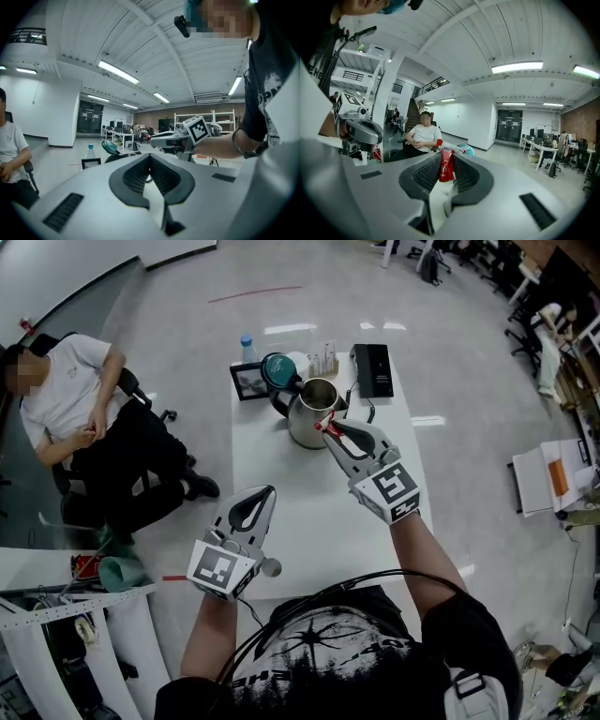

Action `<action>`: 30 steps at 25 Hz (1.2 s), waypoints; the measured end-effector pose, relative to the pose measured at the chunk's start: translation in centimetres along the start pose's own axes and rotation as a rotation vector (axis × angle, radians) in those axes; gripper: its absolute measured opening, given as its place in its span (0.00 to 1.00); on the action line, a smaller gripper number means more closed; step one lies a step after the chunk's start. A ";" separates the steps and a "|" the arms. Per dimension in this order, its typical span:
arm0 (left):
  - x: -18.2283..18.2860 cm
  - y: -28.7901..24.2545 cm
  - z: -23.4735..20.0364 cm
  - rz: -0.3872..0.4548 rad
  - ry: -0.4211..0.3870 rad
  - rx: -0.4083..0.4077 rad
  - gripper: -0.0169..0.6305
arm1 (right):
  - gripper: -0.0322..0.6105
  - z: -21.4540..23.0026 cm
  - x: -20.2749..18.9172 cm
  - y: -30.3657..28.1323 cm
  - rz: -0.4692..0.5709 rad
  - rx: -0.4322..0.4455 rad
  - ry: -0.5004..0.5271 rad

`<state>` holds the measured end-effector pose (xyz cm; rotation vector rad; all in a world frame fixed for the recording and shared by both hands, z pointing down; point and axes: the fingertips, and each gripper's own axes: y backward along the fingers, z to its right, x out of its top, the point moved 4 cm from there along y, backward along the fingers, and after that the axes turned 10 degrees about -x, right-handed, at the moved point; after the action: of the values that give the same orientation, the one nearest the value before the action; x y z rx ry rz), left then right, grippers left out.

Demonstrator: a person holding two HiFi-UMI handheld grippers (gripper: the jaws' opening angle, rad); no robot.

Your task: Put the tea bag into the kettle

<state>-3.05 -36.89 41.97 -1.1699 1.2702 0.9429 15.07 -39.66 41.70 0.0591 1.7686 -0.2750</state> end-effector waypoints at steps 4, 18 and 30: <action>0.3 -2.2 0.1 -0.003 0.011 -0.024 0.04 | 0.17 1.8 -1.2 -1.6 -0.028 0.005 -0.007; -1.8 -6.5 -1.1 -0.040 0.068 -0.002 0.04 | 0.17 6.8 -5.4 -9.8 -0.145 0.018 0.023; -3.0 -6.7 -1.0 -0.017 0.096 0.027 0.04 | 0.17 6.6 -7.9 -11.7 -0.232 0.032 0.054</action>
<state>2.97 -38.85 45.77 -1.2152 1.3435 0.8626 20.92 -51.56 49.85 -0.1173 1.8260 -0.4733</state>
